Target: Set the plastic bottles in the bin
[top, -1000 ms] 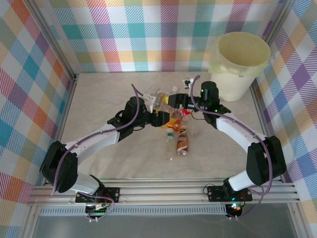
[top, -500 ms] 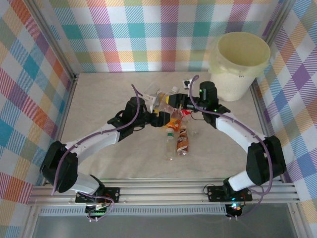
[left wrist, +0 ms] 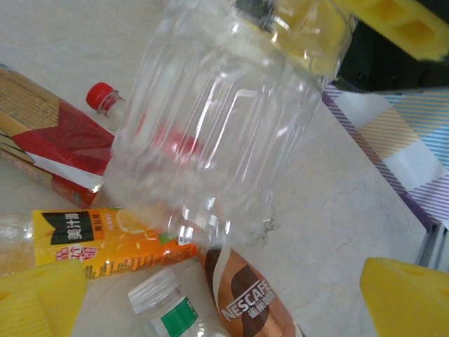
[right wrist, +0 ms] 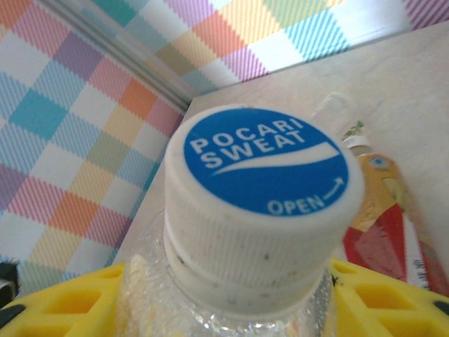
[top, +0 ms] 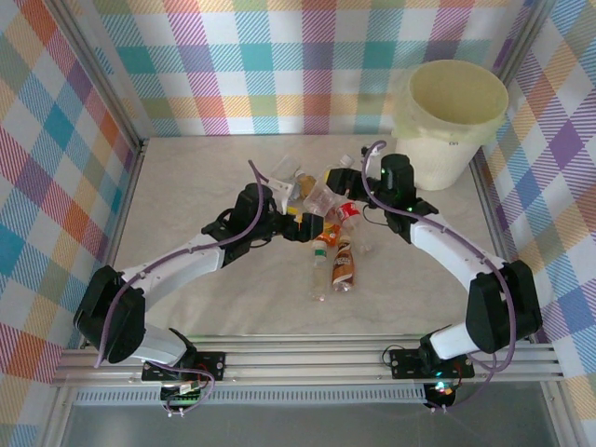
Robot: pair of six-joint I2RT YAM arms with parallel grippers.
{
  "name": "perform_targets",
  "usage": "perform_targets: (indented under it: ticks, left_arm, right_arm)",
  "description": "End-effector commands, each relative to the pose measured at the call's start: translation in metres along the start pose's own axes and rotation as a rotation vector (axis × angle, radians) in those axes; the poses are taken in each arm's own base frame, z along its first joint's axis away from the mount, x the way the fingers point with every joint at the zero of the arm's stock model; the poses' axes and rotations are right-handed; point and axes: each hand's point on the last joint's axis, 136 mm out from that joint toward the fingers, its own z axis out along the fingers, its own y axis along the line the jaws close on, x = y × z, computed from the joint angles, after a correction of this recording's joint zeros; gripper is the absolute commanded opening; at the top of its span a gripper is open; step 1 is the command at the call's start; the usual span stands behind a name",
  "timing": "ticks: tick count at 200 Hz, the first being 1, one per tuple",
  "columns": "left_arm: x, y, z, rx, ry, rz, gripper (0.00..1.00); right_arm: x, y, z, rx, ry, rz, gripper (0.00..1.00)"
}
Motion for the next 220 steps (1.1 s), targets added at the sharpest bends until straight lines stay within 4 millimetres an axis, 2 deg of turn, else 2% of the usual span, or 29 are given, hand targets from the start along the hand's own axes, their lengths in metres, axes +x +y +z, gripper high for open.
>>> perform_targets:
  ticks: [1, 28, 50, 72, 94, 126, 150, 182, 220]
  left_arm:
    - [-0.011, -0.005, -0.012, -0.007, -0.078, 0.007, 1.00]
    - [-0.011, 0.006, -0.021, -0.063, -0.130, -0.021, 1.00]
    - [-0.012, 0.028, -0.031, -0.182, -0.180, -0.065, 1.00]
    - [-0.009, 0.049, -0.040, -0.294, -0.207, -0.110, 1.00]
    - [-0.004, 0.061, -0.047, -0.354, -0.229, -0.140, 1.00]
    - [0.003, 0.069, -0.053, -0.397, -0.221, -0.158, 1.00]
    - [0.008, 0.073, -0.059, -0.420, -0.221, -0.165, 1.00]
    - [0.013, 0.079, -0.067, -0.449, -0.230, -0.174, 1.00]
    - [0.017, 0.082, -0.071, -0.464, -0.240, -0.189, 1.00]
  right_arm:
    - [-0.036, -0.004, -0.016, 0.035, -0.131, -0.001, 0.39]
    - [-0.069, -0.010, -0.032, 0.080, -0.216, -0.028, 0.37]
    - [-0.100, -0.012, -0.043, 0.097, -0.276, -0.051, 0.37]
    - [-0.135, -0.013, -0.053, 0.105, -0.333, -0.066, 0.37]
    - [-0.173, -0.020, -0.059, 0.124, -0.392, -0.082, 0.37]
    - [-0.232, -0.047, -0.076, 0.175, -0.529, -0.010, 0.37]
    - [-0.268, -0.072, -0.095, 0.223, -0.653, 0.067, 0.38]
    - [-0.299, -0.100, -0.117, 0.261, -0.803, 0.166, 0.39]
    - [-0.318, -0.127, -0.139, 0.306, -0.940, 0.256, 0.42]
